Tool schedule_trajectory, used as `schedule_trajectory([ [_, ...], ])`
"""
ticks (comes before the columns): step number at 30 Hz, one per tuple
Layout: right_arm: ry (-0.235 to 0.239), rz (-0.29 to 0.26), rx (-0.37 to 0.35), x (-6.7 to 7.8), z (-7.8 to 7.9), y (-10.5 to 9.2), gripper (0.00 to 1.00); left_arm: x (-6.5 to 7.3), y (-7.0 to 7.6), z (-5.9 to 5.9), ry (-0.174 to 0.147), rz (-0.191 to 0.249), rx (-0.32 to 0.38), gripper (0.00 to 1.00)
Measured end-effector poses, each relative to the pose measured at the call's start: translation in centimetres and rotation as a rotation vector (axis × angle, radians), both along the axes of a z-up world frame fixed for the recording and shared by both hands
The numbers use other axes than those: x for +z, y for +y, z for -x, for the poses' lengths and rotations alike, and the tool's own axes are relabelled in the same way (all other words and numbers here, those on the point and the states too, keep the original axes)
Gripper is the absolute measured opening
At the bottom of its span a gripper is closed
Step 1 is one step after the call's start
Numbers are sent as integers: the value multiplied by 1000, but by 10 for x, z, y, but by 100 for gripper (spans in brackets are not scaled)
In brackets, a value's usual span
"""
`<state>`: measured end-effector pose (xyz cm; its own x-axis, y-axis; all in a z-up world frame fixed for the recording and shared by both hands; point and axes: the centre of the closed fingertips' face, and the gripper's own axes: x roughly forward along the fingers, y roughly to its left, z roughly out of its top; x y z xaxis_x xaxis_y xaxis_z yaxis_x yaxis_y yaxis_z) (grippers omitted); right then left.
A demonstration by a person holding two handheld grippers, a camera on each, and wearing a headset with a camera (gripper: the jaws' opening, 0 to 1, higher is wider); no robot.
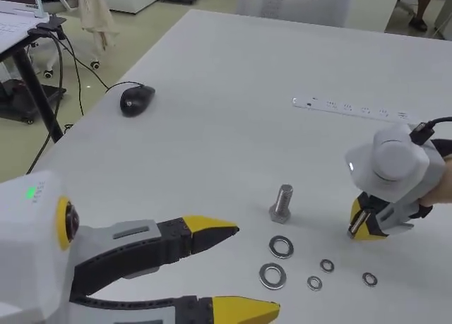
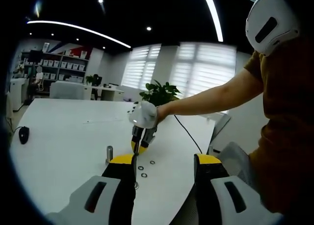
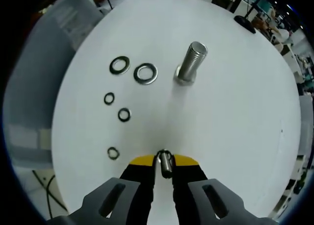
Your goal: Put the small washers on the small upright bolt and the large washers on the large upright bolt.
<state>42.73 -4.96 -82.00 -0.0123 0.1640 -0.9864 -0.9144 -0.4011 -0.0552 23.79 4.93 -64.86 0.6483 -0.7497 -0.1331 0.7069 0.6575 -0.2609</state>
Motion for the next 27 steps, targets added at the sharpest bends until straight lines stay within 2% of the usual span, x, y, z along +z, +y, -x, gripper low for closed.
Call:
schedule_trajectory([
  [7, 3, 6, -5, -3, -1, -6, 15, -1, 0, 0, 2, -3, 1, 46],
  [16, -8, -24, -54, 11, -1, -17, 15, 1, 0, 1, -3, -8, -1, 46],
  [23, -16, -41, -84, 16, 7, -29, 15, 3, -5, 4, -12, -15, -9, 46],
  [27, 1, -49, -81, 18, 21, -32, 15, 4, -8, 7, -16, -34, -18, 46],
])
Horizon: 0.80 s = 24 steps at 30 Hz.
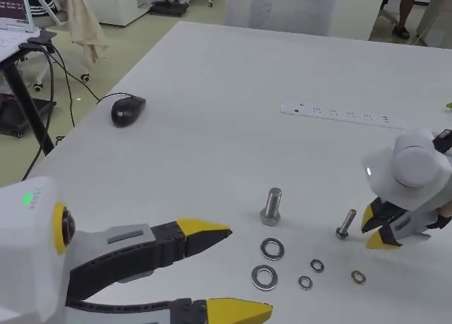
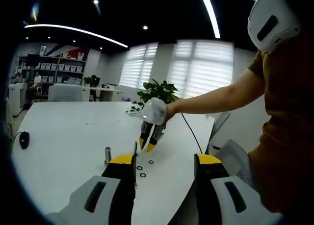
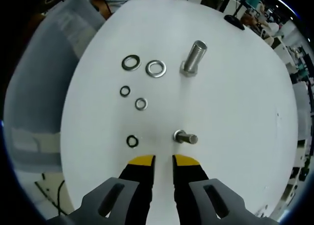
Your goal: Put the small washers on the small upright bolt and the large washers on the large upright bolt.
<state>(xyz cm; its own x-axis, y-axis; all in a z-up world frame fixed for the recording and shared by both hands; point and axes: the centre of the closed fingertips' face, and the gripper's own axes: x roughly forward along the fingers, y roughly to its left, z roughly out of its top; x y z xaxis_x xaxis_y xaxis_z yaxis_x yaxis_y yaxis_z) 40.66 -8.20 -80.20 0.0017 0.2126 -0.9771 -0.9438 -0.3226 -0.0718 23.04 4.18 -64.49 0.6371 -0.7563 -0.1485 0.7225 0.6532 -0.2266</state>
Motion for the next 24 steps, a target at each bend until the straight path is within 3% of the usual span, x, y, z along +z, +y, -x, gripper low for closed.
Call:
schedule_trajectory([
  [10, 51, 10, 26, -8, 30, -3, 15, 4, 1, 6, -17, -1, 0, 46],
  [24, 52, 44, 46, -21, 37, -1, 17, 7, 2, 9, -28, 4, -3, 46],
])
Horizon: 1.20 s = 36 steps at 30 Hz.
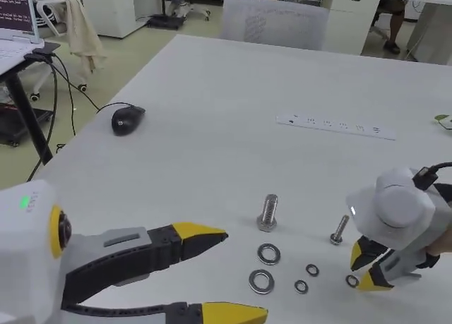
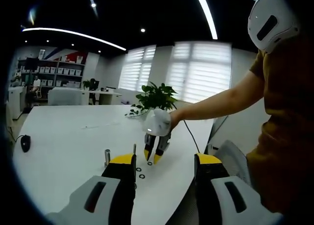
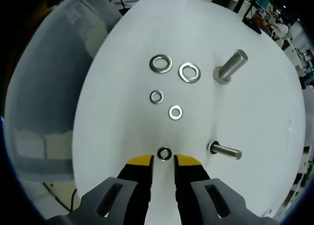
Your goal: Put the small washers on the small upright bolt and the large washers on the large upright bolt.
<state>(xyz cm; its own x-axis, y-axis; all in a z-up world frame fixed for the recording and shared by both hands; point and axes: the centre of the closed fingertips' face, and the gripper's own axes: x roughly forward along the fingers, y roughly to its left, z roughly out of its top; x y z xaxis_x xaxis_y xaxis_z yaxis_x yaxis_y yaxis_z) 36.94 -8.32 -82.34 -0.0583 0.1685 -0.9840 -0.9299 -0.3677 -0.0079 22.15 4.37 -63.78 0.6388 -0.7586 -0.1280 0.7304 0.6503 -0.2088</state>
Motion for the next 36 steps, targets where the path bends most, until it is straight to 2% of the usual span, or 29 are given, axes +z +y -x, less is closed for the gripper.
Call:
schedule_trajectory([
  [13, 10, 13, 0, -6, 1, 0, 17, 0, 1, -1, 0, 7, 2, 47],
  [22, -16, 19, 16, -6, 3, 0, 18, -1, 1, -3, 0, 9, 0, 47],
  [36, -17, 21, -4, -5, 2, 1, 14, -2, 1, -1, 0, 10, 2, 47],
])
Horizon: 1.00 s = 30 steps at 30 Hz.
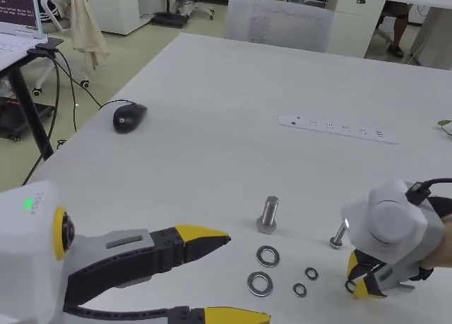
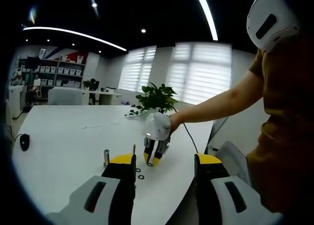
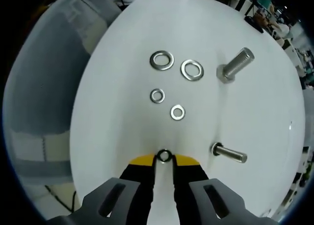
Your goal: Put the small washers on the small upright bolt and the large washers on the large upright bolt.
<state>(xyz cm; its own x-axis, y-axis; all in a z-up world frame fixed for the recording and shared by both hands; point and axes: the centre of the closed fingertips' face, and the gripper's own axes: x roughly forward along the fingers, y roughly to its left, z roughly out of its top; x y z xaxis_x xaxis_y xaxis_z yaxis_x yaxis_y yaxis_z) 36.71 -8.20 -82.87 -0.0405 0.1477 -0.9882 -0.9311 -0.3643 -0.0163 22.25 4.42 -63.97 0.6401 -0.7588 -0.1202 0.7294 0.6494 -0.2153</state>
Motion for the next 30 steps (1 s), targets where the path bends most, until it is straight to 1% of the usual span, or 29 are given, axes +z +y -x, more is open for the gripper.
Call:
schedule_trajectory([
  [7, 2, 4, -3, 1, 0, 0, 13, 1, 2, 2, 1, -2, 6, 47],
  [15, 2, 14, 8, 2, 0, 0, 12, 1, -1, 1, 1, -3, 1, 47],
  [17, 11, 16, 1, 3, 1, -1, 12, 1, -1, 1, 0, -3, 1, 47],
  [24, -4, 5, -8, 14, -6, -1, 12, 0, -2, 0, 3, 0, -1, 47],
  [30, -25, 1, -28, 25, -17, -6, 12, 1, -4, -1, -4, 1, -5, 46],
])
